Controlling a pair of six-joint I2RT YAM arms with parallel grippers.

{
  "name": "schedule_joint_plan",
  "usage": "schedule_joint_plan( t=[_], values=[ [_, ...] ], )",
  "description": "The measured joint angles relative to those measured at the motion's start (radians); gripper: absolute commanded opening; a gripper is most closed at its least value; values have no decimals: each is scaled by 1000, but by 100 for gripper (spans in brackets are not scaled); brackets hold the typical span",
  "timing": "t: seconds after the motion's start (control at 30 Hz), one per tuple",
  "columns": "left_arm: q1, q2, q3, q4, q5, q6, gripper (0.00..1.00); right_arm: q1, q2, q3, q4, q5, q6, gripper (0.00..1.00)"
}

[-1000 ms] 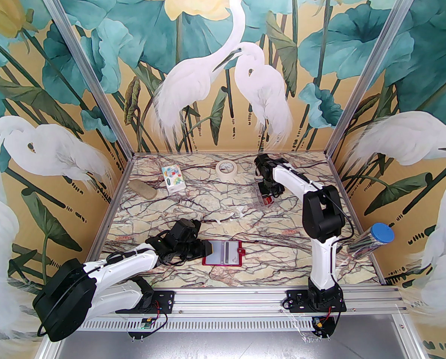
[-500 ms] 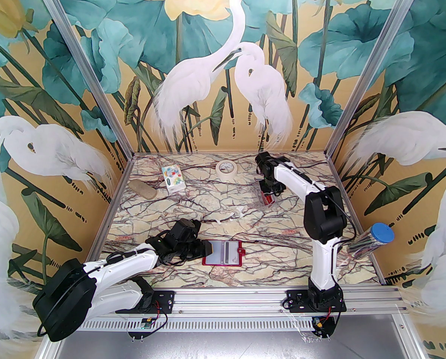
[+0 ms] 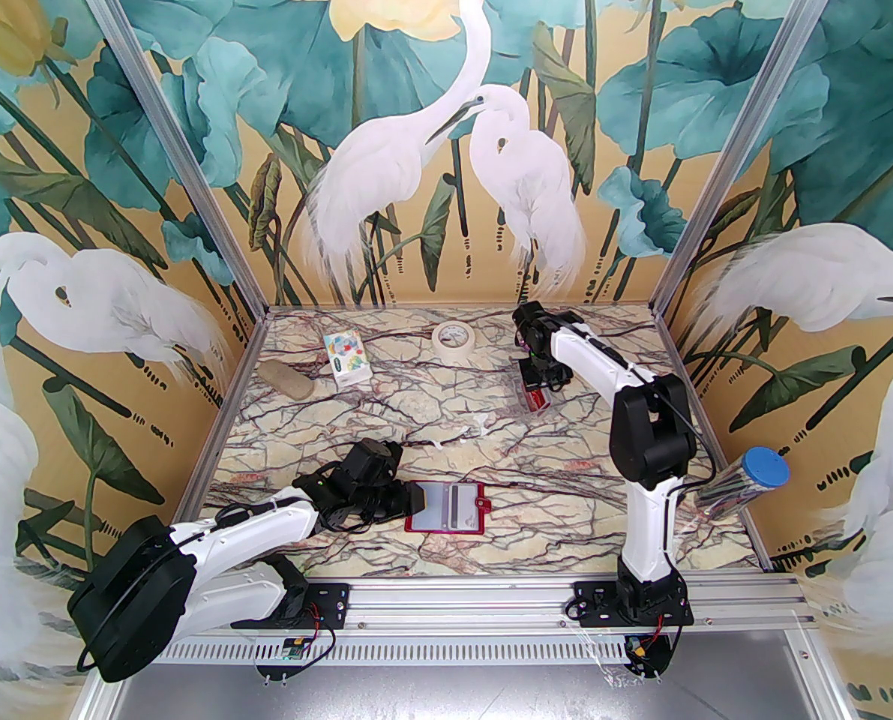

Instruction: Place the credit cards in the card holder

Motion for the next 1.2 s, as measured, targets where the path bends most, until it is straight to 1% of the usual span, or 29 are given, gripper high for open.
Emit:
schedule_joint_plan(
  t=[0.7,1.2],
  values=[
    [0,15,0,8,0,0,41,-10,49,4,0,0,0,51],
    [0,20,0,12,0,0,41,-12,51,15,0,12,1,41]
  ],
)
